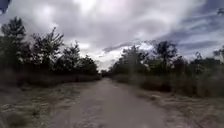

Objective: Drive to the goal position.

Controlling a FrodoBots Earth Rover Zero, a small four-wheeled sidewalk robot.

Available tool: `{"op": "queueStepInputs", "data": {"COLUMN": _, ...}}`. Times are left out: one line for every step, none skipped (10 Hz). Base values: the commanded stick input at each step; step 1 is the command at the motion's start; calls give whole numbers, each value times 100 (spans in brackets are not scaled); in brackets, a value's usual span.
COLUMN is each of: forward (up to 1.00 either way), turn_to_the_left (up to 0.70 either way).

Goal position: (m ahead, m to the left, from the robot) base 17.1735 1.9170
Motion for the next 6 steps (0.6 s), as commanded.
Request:
{"op": "queueStepInputs", "data": {"forward": 45, "turn_to_the_left": 0}}
{"op": "queueStepInputs", "data": {"forward": 45, "turn_to_the_left": 0}}
{"op": "queueStepInputs", "data": {"forward": 45, "turn_to_the_left": 0}}
{"op": "queueStepInputs", "data": {"forward": 45, "turn_to_the_left": 0}}
{"op": "queueStepInputs", "data": {"forward": 45, "turn_to_the_left": 0}}
{"op": "queueStepInputs", "data": {"forward": 45, "turn_to_the_left": 0}}
